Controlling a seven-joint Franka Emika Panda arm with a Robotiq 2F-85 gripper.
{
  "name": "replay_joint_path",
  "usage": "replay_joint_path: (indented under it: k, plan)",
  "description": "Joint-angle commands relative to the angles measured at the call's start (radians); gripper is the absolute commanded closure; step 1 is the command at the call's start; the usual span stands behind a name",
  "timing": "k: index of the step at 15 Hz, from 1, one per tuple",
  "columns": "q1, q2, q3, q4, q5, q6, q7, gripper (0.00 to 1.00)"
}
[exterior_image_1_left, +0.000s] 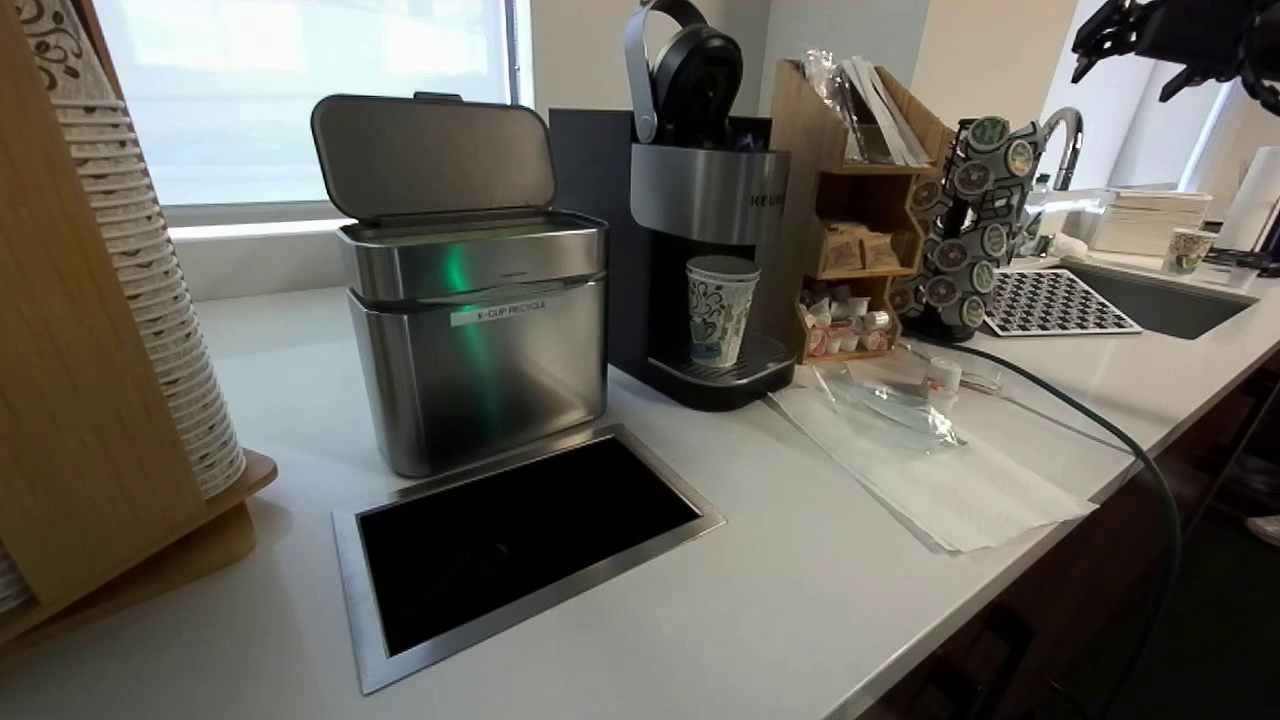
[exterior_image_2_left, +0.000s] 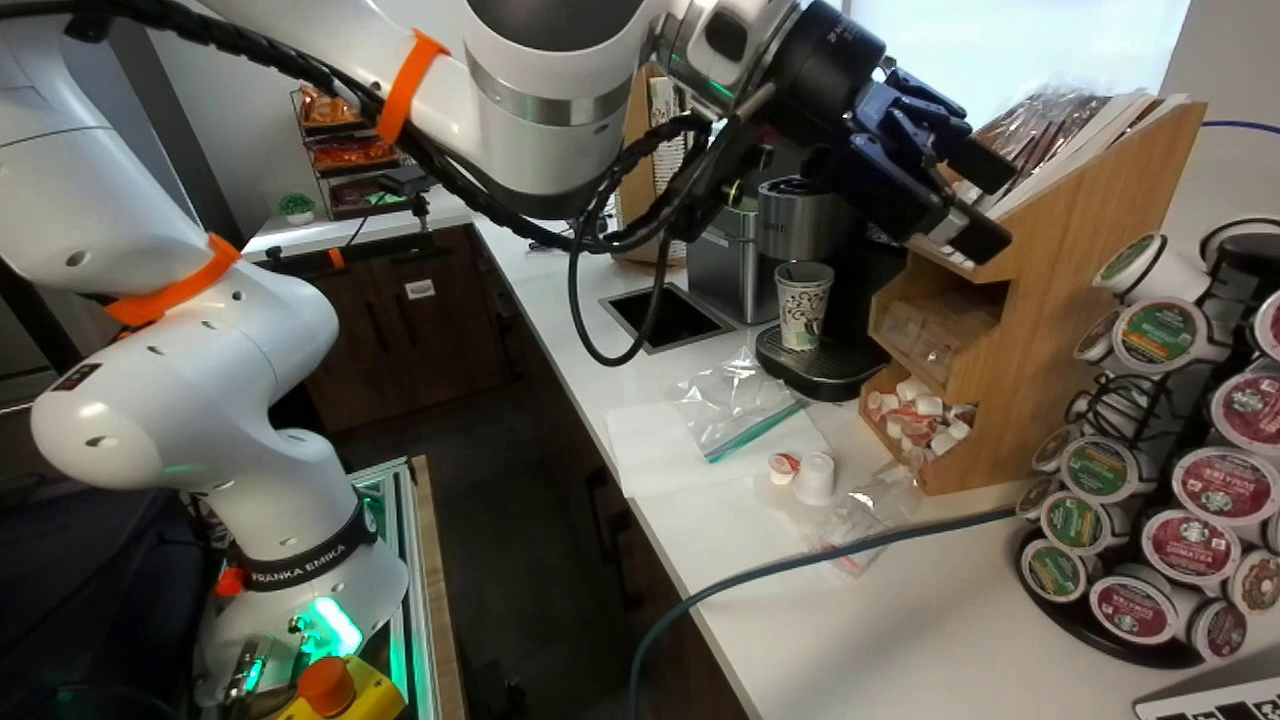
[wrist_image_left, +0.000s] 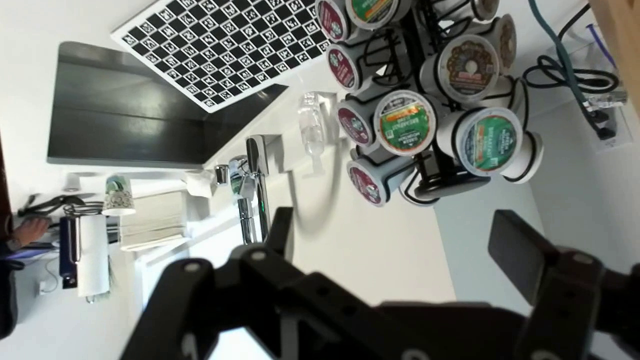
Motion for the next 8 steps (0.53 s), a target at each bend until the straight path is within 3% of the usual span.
replay_joint_path:
  k: [1,4,5,8]
  plan:
    - [-0.033,0.088,-0.021,0.052,-0.082,0.1,-0.026,0.0]
    - [-0.049,0.148,-0.056,0.064,-0.076,0.18,-0.056,0.0]
    - [-0.033,0.1,-0.041,0.037,-0.046,0.126,-0.058,0.0]
    - [-0.044,0.141,-0.056,0.053,-0.047,0.158,-0.066,0.0]
